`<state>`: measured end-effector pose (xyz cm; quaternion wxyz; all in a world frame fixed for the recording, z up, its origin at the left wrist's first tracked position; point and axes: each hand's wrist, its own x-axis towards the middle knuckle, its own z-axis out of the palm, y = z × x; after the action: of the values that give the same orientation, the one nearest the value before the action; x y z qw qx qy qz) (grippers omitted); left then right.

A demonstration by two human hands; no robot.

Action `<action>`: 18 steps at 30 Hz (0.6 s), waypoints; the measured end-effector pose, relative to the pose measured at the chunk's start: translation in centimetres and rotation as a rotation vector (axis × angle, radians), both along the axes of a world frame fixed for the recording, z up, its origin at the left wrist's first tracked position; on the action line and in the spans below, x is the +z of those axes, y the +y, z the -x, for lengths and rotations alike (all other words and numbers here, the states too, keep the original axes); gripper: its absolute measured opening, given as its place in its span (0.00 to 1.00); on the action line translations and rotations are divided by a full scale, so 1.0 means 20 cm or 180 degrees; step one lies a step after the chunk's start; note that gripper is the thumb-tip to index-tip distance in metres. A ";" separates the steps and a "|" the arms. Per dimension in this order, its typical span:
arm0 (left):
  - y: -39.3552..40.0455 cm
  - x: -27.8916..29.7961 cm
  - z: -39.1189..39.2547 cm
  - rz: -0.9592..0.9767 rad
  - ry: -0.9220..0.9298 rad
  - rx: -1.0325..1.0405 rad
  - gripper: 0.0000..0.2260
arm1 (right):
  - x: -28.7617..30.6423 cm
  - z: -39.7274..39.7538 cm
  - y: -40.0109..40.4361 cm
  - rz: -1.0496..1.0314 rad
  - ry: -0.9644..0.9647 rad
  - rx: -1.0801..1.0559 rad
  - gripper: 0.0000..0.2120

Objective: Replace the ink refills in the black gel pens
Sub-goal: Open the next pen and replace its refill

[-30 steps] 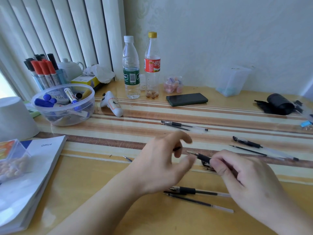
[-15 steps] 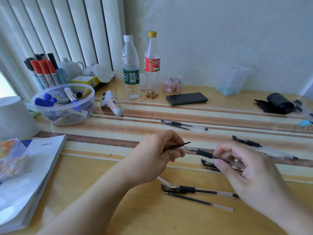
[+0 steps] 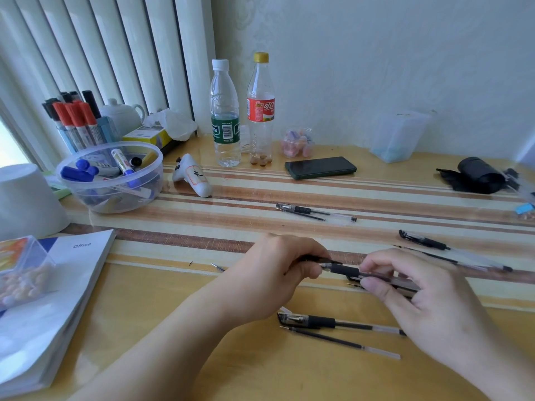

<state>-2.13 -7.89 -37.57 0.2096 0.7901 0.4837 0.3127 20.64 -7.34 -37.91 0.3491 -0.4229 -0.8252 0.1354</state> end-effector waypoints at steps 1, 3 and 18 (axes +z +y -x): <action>0.00 0.00 0.00 -0.0040 -0.0003 -0.0004 0.10 | 0.00 0.00 0.00 -0.0022 0.0009 -0.0001 0.06; 0.00 0.00 -0.01 -0.0070 -0.0008 -0.0015 0.10 | 0.00 0.01 0.00 -0.0024 0.0071 -0.0013 0.05; 0.02 0.04 0.11 -0.0064 0.0759 -0.0328 0.11 | -0.04 0.06 0.00 0.0140 0.0136 0.0316 0.13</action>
<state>-4.27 -7.54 -36.76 0.1585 0.8476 0.4607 0.2102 19.41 -7.36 -38.65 0.3502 -0.3859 -0.8344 0.1796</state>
